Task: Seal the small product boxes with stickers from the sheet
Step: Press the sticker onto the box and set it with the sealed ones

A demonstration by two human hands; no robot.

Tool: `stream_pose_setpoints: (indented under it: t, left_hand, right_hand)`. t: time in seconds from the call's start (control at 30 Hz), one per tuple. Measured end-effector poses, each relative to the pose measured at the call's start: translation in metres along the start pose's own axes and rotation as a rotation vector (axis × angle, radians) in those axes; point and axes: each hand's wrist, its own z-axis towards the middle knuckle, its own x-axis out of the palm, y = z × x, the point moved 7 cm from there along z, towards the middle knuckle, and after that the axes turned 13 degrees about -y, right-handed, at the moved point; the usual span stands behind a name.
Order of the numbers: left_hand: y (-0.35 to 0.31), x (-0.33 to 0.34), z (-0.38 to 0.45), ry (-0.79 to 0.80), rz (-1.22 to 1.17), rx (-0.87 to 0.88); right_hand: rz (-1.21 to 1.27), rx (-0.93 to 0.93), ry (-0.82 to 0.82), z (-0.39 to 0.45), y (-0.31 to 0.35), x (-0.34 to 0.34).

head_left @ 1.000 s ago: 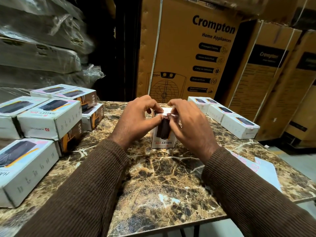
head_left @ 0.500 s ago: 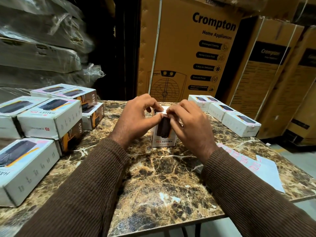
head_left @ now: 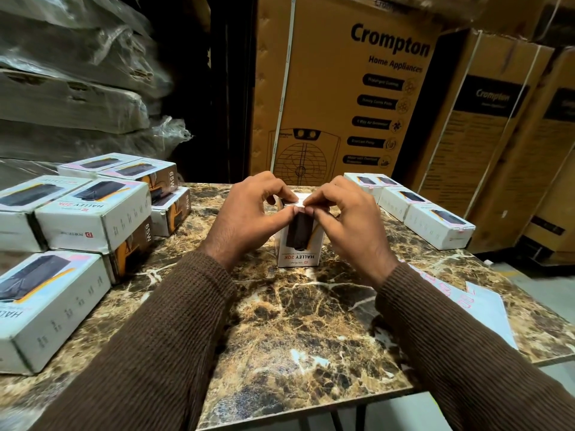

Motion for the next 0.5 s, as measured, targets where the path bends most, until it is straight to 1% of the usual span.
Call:
stream_pose_setpoints:
  t: [0.1, 0.23, 0.37, 0.5]
  left_hand:
    - [0.0004, -0.0003, -0.0003, 0.001, -0.003, -0.002]
    - [0.0008, 0.0002, -0.0006, 0.004, -0.006, -0.001]
    - [0.0003, 0.0002, -0.0010, 0.009, -0.018, 0.004]
    - [0.0010, -0.0006, -0.0007, 0.002, -0.012, -0.001]
  right_hand:
    - [0.035, 0.036, 0.023, 0.0016, -0.0044, -0.0030]
    - [0.066, 0.024, -0.008, 0.0002, -0.0021, -0.0088]
    - [0.007, -0.009, -0.046, -0.0038, 0.0010, -0.0047]
    - [0.089, 0.045, -0.032, -0.0022, -0.0023, -0.0037]
